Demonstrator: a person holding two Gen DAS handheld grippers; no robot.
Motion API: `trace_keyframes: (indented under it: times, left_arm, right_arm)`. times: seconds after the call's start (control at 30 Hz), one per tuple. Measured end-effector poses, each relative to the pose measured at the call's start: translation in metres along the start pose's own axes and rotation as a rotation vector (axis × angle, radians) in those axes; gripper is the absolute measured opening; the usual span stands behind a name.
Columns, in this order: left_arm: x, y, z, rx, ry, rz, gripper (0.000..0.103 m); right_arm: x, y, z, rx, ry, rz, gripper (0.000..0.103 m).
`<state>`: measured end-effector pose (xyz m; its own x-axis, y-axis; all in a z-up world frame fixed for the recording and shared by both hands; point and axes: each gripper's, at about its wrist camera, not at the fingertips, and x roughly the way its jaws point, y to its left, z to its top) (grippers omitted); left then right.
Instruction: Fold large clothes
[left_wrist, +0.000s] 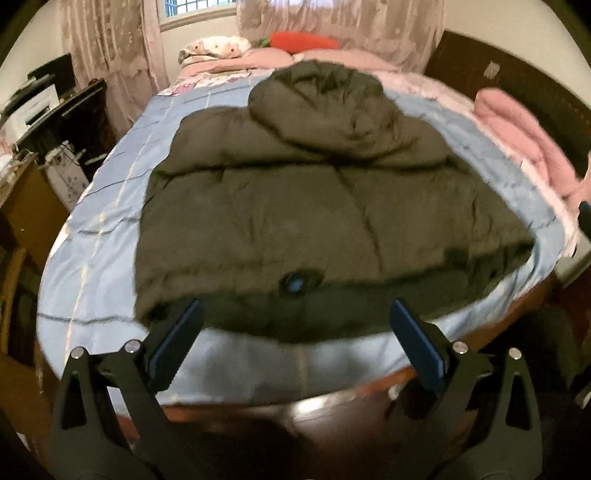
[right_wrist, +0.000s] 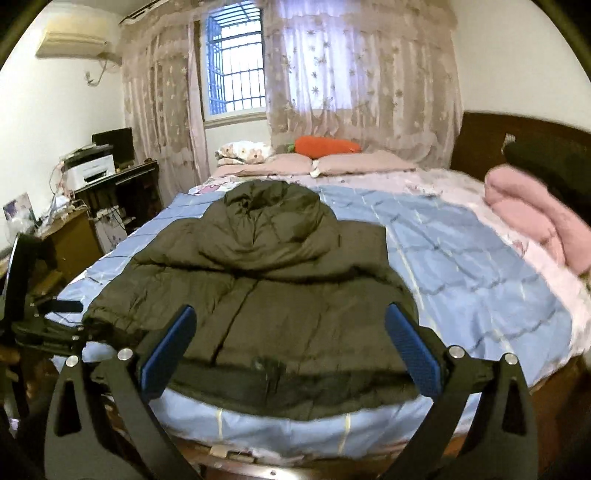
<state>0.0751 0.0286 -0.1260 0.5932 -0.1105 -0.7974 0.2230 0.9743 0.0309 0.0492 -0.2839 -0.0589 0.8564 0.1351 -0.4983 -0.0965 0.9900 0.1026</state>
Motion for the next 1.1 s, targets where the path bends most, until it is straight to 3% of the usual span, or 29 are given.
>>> trace_keyframes:
  times: [0.13,0.27,0.3,0.47,0.57,0.73,1.1]
  left_arm:
    - [-0.008,-0.017,-0.017,0.250,-0.035,0.137,0.101]
    - [-0.012,-0.062,-0.039,0.652,-0.158,0.233,0.101]
    - [-0.010,-0.077,-0.051,0.796,-0.193,0.238,0.101]
    - [0.017,-0.113,-0.084,1.190,-0.220,0.320,0.101]
    - [0.038,-0.125,-0.094,1.299,-0.227,0.335,0.101]
    - [0.064,-0.135,-0.117,1.454,-0.311,0.422,0.101]
    - [0.097,-0.145,-0.107,1.466,-0.319,0.442,0.101]
  right_arm:
    - [-0.006,-0.009,-0.019,0.041,-0.019,0.032,0.102]
    - [-0.006,-0.021,-0.032,0.068,-0.038,0.040,0.102]
    - [-0.006,-0.025,-0.036,0.074,-0.042,0.036,0.102]
    - [0.001,-0.043,-0.052,0.112,-0.015,0.026,0.102]
    - [0.003,-0.055,-0.055,0.147,-0.006,0.018,0.102]
    - [-0.004,-0.072,-0.054,0.197,-0.033,0.007,0.102]
    - [-0.007,-0.089,-0.054,0.242,-0.030,-0.004,0.102]
